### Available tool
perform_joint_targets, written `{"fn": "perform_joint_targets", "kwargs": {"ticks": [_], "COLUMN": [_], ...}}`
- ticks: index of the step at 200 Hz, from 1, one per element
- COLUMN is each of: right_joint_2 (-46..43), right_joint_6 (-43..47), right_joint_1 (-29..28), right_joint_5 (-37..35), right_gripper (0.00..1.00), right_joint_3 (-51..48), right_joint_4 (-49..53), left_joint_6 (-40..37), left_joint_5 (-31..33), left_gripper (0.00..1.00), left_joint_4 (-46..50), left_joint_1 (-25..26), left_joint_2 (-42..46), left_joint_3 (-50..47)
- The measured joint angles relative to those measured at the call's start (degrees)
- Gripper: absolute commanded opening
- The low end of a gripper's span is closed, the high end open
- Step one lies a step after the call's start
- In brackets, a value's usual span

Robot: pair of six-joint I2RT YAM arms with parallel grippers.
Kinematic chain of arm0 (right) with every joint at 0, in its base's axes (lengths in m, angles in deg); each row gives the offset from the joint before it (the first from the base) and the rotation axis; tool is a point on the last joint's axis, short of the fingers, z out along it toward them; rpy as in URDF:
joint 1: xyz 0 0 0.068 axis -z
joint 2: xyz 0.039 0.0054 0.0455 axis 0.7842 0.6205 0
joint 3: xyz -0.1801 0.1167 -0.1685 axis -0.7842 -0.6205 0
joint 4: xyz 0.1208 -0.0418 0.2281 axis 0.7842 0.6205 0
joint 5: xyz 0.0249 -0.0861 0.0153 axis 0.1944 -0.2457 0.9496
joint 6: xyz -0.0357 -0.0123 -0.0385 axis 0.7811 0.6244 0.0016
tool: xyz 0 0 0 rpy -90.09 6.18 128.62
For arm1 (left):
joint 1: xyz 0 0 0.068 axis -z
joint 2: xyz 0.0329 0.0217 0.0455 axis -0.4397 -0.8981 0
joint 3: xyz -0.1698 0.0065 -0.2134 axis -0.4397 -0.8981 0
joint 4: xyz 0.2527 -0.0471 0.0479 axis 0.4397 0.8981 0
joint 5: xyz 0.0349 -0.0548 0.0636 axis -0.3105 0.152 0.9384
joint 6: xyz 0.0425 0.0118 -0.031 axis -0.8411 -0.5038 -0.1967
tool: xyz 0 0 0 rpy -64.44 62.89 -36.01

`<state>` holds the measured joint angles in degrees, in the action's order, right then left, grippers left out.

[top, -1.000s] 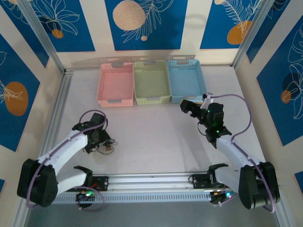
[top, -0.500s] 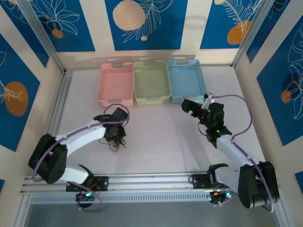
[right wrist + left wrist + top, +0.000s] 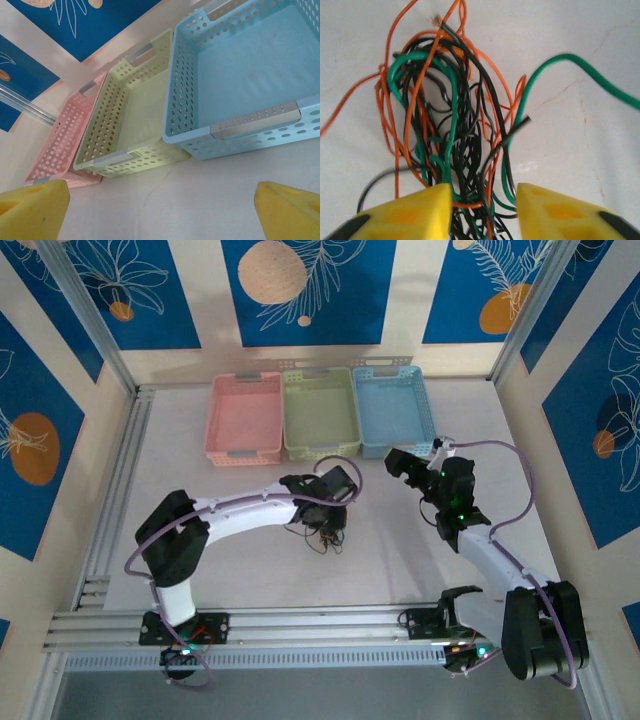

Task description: Untangle the cables

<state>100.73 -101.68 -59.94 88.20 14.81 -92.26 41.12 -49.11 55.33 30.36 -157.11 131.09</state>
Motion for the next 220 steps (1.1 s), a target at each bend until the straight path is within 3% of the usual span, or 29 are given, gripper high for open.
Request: {"fn": "perform_joint_targets", "kwargs": {"ticks": [56,103,166,220], "right_joint_2": [-0.02,-0.02,0.02,1.92], "right_joint_6": [-0.42,-0.44,-0.52,2.62], "right_joint_1": [0.5,0.5,-0.52,-9.09], "right_joint_5": [0.0,0.04,2.16,3.48], "right_gripper": [0.95,0.93,0.87,0.85], "right_joint_3": [0.0,-0.35,0.15,6.23], "right_joint_4": [0.0,0.0,3.21,8.61], "left_joint_6": [-0.17,-0.15,2.19,5.46], "left_joint_5": [-1.14,-0.74,0.9,0.57], "left_gripper": [0.66,0.66,0.63,0.62], "left_joint_4": [-0.39,-0.39,-1.27,-2.08], "left_joint_1": [-0.17,-0.17,-0.17,-0.17], "left_joint_2": [3.72,17.29,33.22,40.65], "left_joint_3": [-1.27,-5.97,-23.15,-31.06]}}
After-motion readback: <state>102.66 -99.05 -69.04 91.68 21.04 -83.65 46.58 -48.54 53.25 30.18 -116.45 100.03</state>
